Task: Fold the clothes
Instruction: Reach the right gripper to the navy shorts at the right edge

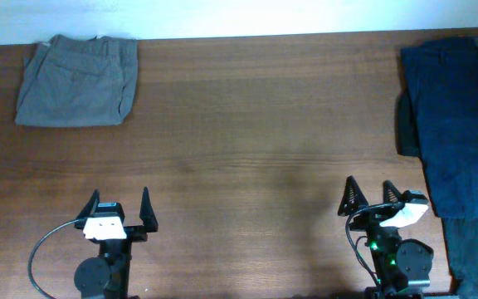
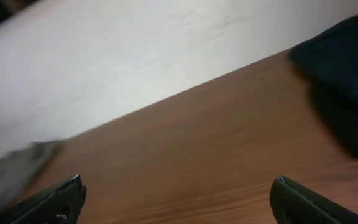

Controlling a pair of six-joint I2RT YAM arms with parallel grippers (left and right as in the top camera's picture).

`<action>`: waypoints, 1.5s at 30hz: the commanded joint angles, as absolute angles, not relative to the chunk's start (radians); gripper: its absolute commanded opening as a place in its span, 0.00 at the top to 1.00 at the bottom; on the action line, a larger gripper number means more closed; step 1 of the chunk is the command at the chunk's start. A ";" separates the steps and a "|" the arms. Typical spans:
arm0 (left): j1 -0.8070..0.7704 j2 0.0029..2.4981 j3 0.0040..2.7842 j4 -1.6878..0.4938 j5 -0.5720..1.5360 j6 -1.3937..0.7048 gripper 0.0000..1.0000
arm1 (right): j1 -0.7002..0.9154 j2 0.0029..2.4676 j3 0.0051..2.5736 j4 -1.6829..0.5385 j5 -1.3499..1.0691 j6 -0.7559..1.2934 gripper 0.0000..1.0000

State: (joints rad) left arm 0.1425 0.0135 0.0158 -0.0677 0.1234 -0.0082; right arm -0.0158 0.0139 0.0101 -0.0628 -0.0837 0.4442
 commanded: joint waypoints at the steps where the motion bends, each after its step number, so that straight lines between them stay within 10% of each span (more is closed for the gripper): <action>1: 0.140 0.005 0.009 -0.068 0.134 -0.004 0.01 | -0.007 0.004 0.006 -0.056 -0.269 0.563 0.01; 19: 0.140 0.005 0.009 -0.068 0.134 -0.004 0.01 | -0.007 0.016 0.135 0.305 -0.387 0.533 0.02; 26: 0.140 0.005 0.009 -0.068 0.134 -0.004 0.01 | -0.007 0.271 0.507 0.054 -0.241 0.259 0.01; 45: 0.140 0.005 0.009 -0.068 0.134 -0.004 0.01 | -0.196 1.911 2.215 -1.140 -0.029 0.051 0.01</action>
State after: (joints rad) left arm 0.1425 0.0109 0.0147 -0.0673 0.1234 -0.0082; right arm -0.1745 1.7611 2.0613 -1.0996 -0.0479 0.0734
